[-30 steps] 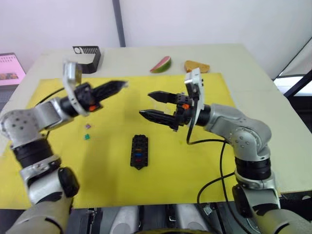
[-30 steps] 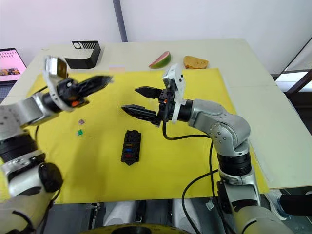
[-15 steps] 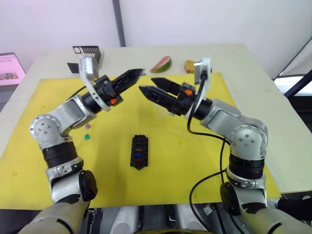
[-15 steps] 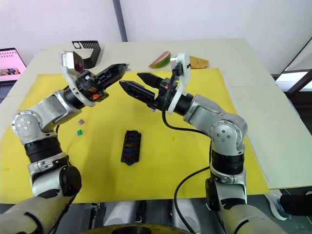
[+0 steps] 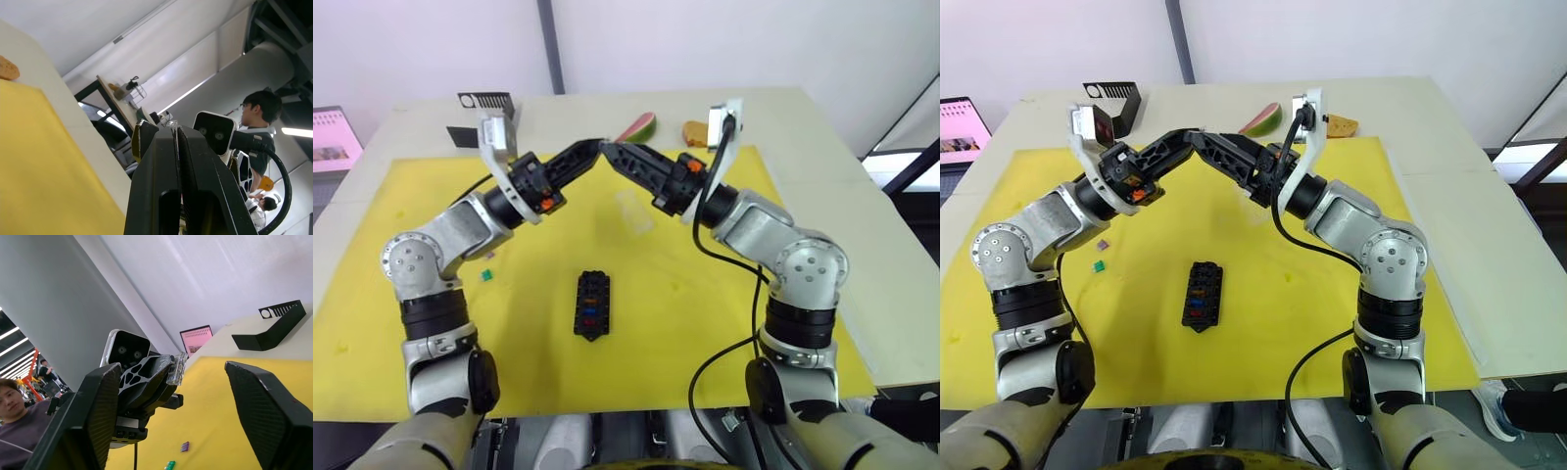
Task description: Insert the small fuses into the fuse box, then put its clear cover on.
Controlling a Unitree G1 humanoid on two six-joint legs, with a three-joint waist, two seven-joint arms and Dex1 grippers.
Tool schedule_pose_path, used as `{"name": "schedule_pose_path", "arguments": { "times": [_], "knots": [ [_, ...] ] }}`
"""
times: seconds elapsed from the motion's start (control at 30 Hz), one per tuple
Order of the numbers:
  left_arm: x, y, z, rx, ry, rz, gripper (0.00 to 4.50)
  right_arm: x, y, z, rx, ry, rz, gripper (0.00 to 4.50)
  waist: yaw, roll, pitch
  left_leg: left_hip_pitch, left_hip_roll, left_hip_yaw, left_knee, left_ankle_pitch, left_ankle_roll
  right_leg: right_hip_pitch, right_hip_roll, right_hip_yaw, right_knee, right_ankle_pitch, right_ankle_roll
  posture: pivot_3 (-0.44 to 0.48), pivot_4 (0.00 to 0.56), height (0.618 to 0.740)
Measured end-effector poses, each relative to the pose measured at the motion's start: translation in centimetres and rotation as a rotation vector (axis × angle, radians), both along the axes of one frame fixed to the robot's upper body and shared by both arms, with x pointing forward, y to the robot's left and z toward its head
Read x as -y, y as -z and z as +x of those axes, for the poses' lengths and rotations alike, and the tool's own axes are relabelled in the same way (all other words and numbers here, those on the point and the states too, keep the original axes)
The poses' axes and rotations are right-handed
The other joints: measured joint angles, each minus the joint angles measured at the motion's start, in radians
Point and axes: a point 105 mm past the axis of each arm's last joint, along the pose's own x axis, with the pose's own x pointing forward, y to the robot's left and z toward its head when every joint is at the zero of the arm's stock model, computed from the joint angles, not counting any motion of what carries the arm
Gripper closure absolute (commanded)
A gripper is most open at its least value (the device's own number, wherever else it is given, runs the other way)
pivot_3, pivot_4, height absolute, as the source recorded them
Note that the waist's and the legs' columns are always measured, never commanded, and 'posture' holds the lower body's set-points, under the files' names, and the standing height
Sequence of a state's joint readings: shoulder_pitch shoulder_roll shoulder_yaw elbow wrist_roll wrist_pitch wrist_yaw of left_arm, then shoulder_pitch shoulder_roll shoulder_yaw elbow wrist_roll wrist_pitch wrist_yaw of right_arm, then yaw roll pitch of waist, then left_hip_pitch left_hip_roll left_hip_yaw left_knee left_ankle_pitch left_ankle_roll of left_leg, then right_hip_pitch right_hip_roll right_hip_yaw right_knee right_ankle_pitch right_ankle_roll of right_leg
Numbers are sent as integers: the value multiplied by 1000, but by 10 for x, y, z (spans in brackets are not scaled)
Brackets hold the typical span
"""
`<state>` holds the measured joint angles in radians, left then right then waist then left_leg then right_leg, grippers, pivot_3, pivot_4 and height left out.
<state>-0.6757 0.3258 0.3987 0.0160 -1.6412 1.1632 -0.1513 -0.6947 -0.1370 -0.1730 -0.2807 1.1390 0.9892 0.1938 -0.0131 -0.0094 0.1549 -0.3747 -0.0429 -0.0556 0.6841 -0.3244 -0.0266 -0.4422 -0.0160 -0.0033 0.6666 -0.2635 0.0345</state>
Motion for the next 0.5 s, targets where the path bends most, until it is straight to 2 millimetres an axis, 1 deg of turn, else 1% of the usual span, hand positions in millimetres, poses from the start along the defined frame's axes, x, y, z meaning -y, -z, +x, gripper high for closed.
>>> {"name": "schedule_pose_path", "arguments": {
  "times": [0.23,0.33,0.5],
  "knots": [
    [2,-1,0,4,6,6,4500,0,0,0,5,0,-7,705,0,0,0,0,0,0,0,0,0,0,0,0,0,0,0,0,150,740],
    [0,-3,-1,10,5,-5,4500,0,-1,0,6,4,-4,1498,0,0,0,0,0,0,0,0,0,0,0,0,0,0,0,0,150,740],
    [3,-2,-1,12,15,3,4500,0,-1,0,4,4,-3,1498,0,0,0,0,0,0,0,0,0,0,0,0,0,0,0,0,150,740]
  ]
}}
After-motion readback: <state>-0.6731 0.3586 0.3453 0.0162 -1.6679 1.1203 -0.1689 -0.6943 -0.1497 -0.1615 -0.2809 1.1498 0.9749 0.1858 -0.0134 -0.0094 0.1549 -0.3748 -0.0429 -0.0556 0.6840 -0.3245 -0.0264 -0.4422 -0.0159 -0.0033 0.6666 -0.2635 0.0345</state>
